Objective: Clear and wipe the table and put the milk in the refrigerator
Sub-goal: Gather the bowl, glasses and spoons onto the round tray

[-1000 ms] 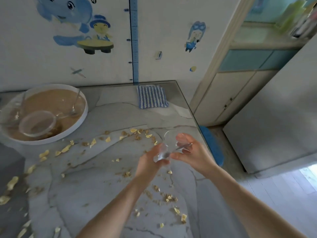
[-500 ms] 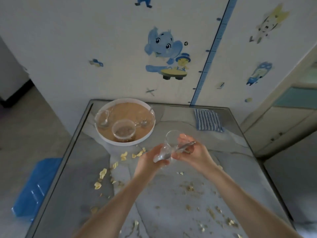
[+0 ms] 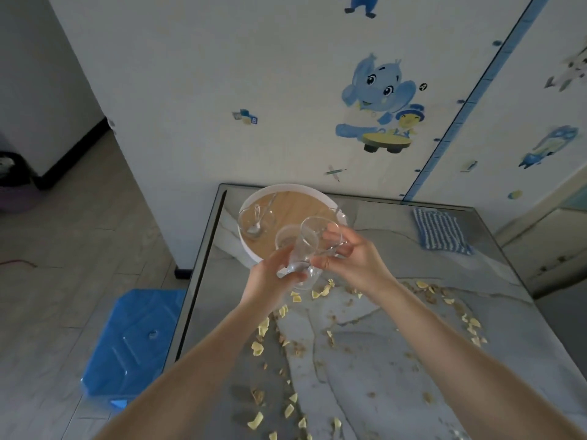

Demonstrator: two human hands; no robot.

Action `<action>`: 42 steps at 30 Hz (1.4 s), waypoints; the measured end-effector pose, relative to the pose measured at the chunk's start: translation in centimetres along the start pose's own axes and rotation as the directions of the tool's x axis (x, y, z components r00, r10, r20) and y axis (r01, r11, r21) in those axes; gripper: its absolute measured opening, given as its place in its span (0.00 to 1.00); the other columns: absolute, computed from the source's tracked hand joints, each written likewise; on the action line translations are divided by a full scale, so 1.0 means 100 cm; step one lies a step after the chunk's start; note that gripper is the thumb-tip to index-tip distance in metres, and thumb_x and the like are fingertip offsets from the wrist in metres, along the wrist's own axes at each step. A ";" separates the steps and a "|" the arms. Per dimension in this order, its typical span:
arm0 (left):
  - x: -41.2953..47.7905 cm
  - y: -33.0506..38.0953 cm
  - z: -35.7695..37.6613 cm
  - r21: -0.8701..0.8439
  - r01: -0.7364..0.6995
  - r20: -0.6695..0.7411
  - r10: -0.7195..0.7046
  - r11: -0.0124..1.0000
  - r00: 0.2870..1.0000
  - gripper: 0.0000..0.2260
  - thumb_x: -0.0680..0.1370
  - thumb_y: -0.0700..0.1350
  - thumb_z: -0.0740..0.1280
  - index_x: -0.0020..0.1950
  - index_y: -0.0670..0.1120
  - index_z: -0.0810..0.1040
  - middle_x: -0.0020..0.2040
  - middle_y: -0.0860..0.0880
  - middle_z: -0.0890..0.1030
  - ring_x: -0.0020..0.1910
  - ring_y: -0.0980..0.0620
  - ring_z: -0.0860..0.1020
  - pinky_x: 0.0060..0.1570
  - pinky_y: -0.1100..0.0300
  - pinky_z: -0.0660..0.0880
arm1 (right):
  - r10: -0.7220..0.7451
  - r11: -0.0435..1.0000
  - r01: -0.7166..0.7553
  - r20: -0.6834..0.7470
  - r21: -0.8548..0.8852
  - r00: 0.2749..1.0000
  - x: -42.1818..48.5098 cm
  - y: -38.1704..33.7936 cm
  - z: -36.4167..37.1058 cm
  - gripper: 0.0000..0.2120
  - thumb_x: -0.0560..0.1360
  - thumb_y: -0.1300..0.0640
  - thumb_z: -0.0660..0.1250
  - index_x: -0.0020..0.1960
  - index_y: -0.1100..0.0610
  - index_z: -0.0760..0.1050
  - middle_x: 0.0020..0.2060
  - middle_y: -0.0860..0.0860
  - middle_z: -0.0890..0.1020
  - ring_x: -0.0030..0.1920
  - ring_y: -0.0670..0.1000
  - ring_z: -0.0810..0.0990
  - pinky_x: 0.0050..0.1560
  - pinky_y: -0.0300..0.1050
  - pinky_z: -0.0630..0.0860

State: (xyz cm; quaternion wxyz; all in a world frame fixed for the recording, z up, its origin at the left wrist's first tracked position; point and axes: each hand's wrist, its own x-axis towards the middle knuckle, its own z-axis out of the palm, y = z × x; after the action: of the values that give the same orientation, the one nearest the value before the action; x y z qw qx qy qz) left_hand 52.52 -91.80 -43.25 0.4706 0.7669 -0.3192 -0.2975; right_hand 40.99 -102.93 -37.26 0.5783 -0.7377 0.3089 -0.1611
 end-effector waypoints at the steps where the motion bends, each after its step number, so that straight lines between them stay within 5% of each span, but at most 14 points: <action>1: 0.003 -0.002 -0.003 0.004 -0.005 -0.008 0.005 1.000 1.000 0.26 0.69 0.47 0.72 0.67 0.55 0.71 0.55 0.52 0.80 0.57 0.54 0.76 0.53 0.62 0.68 | 0.000 1.000 0.000 0.005 0.008 1.000 0.004 -0.002 0.003 0.33 0.65 0.62 0.75 0.67 0.55 0.67 0.53 0.43 0.77 0.48 0.34 0.75 0.44 0.23 0.74; 6: 0.017 -0.008 -0.012 0.011 -0.002 -0.057 0.003 1.000 0.998 0.23 0.70 0.49 0.71 0.65 0.55 0.72 0.52 0.55 0.80 0.51 0.58 0.75 0.45 0.71 0.67 | 0.014 1.000 -0.014 0.017 0.003 1.000 0.029 -0.002 0.011 0.32 0.65 0.60 0.75 0.66 0.55 0.67 0.59 0.50 0.77 0.57 0.47 0.78 0.47 0.28 0.76; 11: 0.031 -0.024 -0.015 -0.057 0.036 -0.196 -0.046 0.998 0.979 0.14 0.75 0.50 0.66 0.59 0.48 0.75 0.50 0.56 0.79 0.49 0.60 0.75 0.50 0.64 0.69 | -0.032 0.998 0.033 0.032 -0.045 0.999 0.070 -0.013 -0.001 0.17 0.65 0.60 0.75 0.48 0.47 0.72 0.41 0.45 0.77 0.43 0.42 0.78 0.47 0.32 0.76; 13: 0.042 -0.036 -0.015 -0.002 0.125 -0.255 -0.122 0.992 0.959 0.16 0.78 0.47 0.63 0.64 0.44 0.71 0.55 0.50 0.78 0.52 0.55 0.76 0.50 0.62 0.69 | -0.061 0.997 0.062 0.014 -0.045 0.998 0.089 -0.022 -0.008 0.15 0.65 0.60 0.75 0.43 0.49 0.71 0.38 0.44 0.77 0.42 0.43 0.78 0.46 0.33 0.76; 17: 0.069 -0.060 -0.007 -0.005 0.320 -0.273 -0.309 0.948 0.911 0.20 0.78 0.45 0.62 0.68 0.39 0.64 0.57 0.41 0.77 0.56 0.45 0.74 0.47 0.57 0.69 | -0.116 0.990 0.108 -0.083 -0.096 0.990 0.136 -0.031 -0.017 0.19 0.65 0.58 0.76 0.51 0.54 0.70 0.38 0.44 0.76 0.49 0.47 0.76 0.56 0.44 0.74; 22: 0.096 -0.080 0.007 -0.068 0.415 -0.249 -0.418 0.907 0.874 0.15 0.77 0.43 0.63 0.61 0.40 0.66 0.50 0.41 0.79 0.48 0.45 0.79 0.38 0.54 0.76 | -0.135 0.984 0.110 -0.186 -0.140 0.973 0.186 -0.016 -0.013 0.17 0.65 0.60 0.76 0.38 0.50 0.66 0.35 0.44 0.72 0.40 0.40 0.73 0.42 0.26 0.70; 24: 0.104 -0.085 0.012 -0.134 0.423 -0.245 -0.444 0.896 0.862 0.11 0.76 0.41 0.63 0.56 0.41 0.67 0.49 0.40 0.79 0.44 0.44 0.81 0.43 0.50 0.79 | -0.127 0.983 0.095 -0.208 -0.160 0.970 0.202 -0.003 -0.009 0.19 0.65 0.59 0.76 0.36 0.50 0.64 0.40 0.45 0.72 0.45 0.44 0.74 0.49 0.32 0.70; 26: 0.108 -0.089 0.014 -0.164 0.423 -0.248 -0.452 0.891 0.857 0.08 0.76 0.39 0.64 0.52 0.42 0.67 0.50 0.39 0.78 0.42 0.45 0.81 0.41 0.54 0.80 | -0.106 0.982 0.067 -0.214 -0.178 0.971 0.213 0.010 -0.005 0.16 0.65 0.58 0.76 0.40 0.53 0.68 0.39 0.44 0.70 0.49 0.48 0.72 0.52 0.41 0.70; 30: 0.113 -0.093 0.014 -0.227 0.421 -0.250 -0.470 0.878 0.847 0.07 0.75 0.37 0.65 0.50 0.43 0.67 0.52 0.39 0.77 0.36 0.48 0.80 0.31 0.63 0.78 | -0.055 0.978 0.017 -0.176 -0.210 0.983 0.228 0.031 0.005 0.20 0.67 0.56 0.75 0.52 0.57 0.69 0.38 0.43 0.69 0.50 0.49 0.70 0.49 0.40 0.66; 34: 0.114 -0.097 0.015 -0.250 0.402 -0.268 -0.462 0.881 0.845 0.07 0.75 0.36 0.64 0.50 0.43 0.69 0.53 0.38 0.77 0.32 0.52 0.78 0.23 0.70 0.73 | -0.014 0.975 -0.024 -0.170 -0.221 0.985 0.240 0.048 0.014 0.20 0.66 0.54 0.75 0.51 0.57 0.69 0.47 0.51 0.73 0.50 0.50 0.72 0.45 0.39 0.67; 42: 0.115 -0.101 0.018 -0.266 0.394 -0.276 -0.461 0.880 0.844 0.12 0.75 0.36 0.64 0.58 0.40 0.70 0.52 0.37 0.78 0.33 0.52 0.79 0.22 0.72 0.73 | 0.034 0.967 -0.076 -0.171 -0.243 0.985 0.247 0.053 0.017 0.34 0.67 0.52 0.74 0.67 0.61 0.63 0.62 0.57 0.72 0.63 0.54 0.71 0.56 0.43 0.67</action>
State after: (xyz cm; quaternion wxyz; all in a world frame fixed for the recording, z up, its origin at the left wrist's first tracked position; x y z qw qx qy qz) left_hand 60.35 -98.02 -54.92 0.5130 0.8066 -0.0247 -0.2926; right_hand 59.29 -118.26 -45.69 0.4581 -0.7794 0.3940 -0.1658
